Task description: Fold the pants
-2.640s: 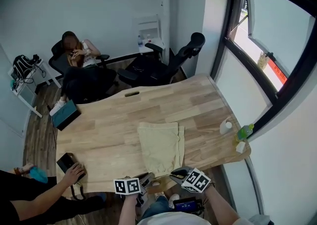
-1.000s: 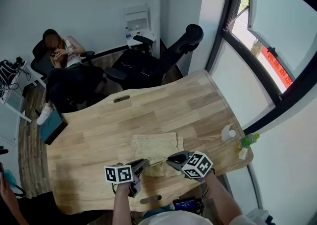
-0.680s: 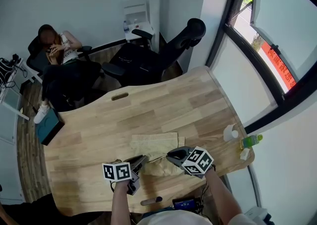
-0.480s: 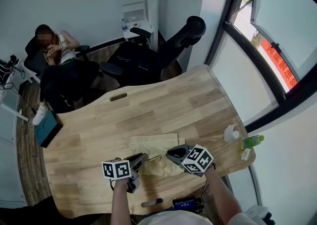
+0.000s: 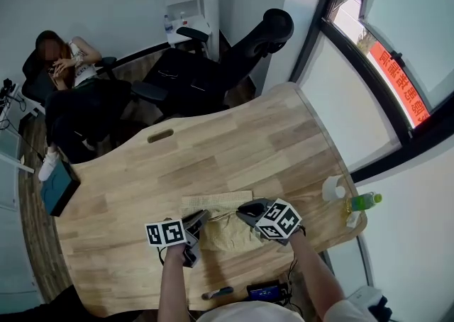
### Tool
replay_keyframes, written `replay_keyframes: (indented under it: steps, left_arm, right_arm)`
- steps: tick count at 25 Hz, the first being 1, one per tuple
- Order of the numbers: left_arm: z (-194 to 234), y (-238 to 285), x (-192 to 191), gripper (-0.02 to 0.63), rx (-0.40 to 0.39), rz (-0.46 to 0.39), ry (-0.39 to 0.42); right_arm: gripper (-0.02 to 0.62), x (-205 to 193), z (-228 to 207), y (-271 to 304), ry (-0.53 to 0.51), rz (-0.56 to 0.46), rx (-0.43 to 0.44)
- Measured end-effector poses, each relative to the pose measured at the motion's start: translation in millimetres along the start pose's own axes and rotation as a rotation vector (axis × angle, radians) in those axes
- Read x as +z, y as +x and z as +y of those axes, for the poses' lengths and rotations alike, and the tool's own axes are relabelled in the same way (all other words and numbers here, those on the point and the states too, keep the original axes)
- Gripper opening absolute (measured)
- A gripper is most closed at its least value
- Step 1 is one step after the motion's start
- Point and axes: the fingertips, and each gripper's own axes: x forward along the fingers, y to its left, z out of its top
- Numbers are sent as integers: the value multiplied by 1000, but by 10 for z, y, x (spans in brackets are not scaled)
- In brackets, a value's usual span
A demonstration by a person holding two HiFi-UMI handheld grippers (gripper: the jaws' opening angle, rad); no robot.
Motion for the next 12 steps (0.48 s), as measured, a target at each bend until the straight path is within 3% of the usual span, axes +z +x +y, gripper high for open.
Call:
replay_keyframes:
  steps: [6, 12]
  left_arm:
    - [159, 170, 43, 57, 47, 2, 5]
    - [175, 189, 115, 92, 87, -61, 59]
  right_arm:
    - [40, -87, -265, 190, 1, 23, -70]
    - [40, -151, -437, 316, 46, 20, -149]
